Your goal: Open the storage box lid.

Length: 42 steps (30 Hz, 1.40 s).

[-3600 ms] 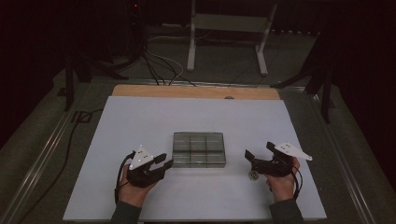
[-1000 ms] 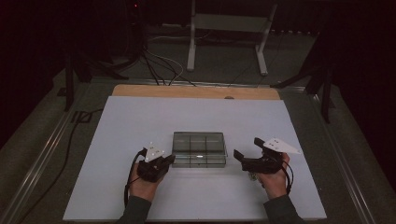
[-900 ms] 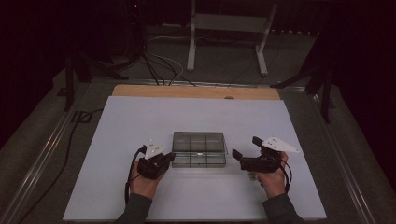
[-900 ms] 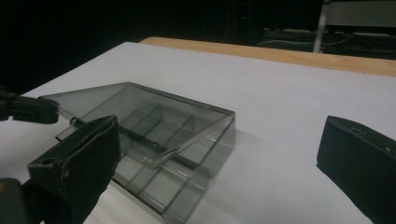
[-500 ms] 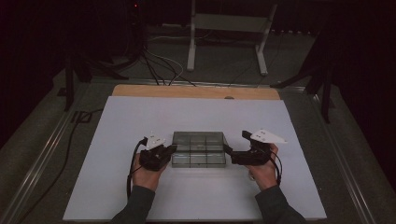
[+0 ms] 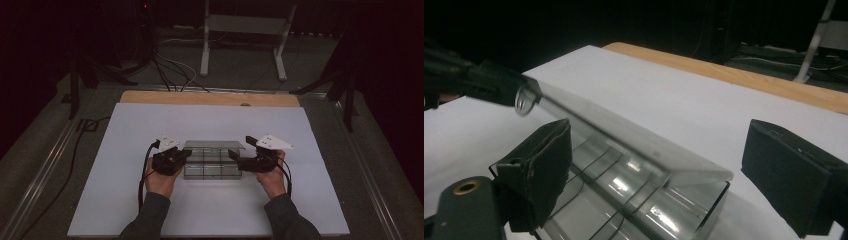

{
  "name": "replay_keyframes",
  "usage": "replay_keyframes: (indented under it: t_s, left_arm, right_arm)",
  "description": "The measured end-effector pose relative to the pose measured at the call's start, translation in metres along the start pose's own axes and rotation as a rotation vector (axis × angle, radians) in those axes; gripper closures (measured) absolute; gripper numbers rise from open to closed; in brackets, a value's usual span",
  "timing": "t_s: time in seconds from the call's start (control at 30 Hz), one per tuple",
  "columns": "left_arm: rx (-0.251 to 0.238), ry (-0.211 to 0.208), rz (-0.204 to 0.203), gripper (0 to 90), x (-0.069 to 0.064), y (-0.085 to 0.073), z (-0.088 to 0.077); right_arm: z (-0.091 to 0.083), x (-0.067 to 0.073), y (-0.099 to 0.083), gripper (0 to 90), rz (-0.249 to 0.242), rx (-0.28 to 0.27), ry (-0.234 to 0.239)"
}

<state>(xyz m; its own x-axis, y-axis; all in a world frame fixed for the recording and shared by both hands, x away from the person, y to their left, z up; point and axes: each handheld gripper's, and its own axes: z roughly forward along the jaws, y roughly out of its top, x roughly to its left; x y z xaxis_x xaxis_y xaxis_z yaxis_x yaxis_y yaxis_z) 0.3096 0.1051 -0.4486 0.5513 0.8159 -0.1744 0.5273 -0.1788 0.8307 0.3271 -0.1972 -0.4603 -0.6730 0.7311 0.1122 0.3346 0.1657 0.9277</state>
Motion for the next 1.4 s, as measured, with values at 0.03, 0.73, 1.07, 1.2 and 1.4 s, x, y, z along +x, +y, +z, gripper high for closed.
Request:
replay_keyframes:
  t_s: [0.03, 0.73, 1.07, 1.2, 1.4]
  left_arm:
    - [-0.002, 0.0, -0.002, 90.0, 0.0, 0.001, 0.001]
    - [-0.014, 0.042, -0.028, 53.8, 0.002, -0.004, 0.006]
    - [0.014, 0.082, -0.068, 36.8, 0.012, -0.026, 0.007]
    - [0.028, 0.079, -0.075, 34.3, 0.011, -0.035, 0.011]
    - [0.059, 0.05, -0.091, 36.9, 0.01, -0.046, 0.018]
  right_arm:
    - [0.001, 0.0, -0.001, 13.4, -0.001, 0.002, 0.002]
    - [0.029, -0.01, -0.002, 37.5, 0.015, 0.038, -0.023]
    - [0.029, -0.012, -0.002, 38.6, 0.02, 0.033, -0.015]
    - [0.029, -0.014, -0.002, 38.6, 0.036, 0.024, -0.004]
    - [0.03, -0.015, -0.001, 38.8, 0.052, 0.016, -0.008]
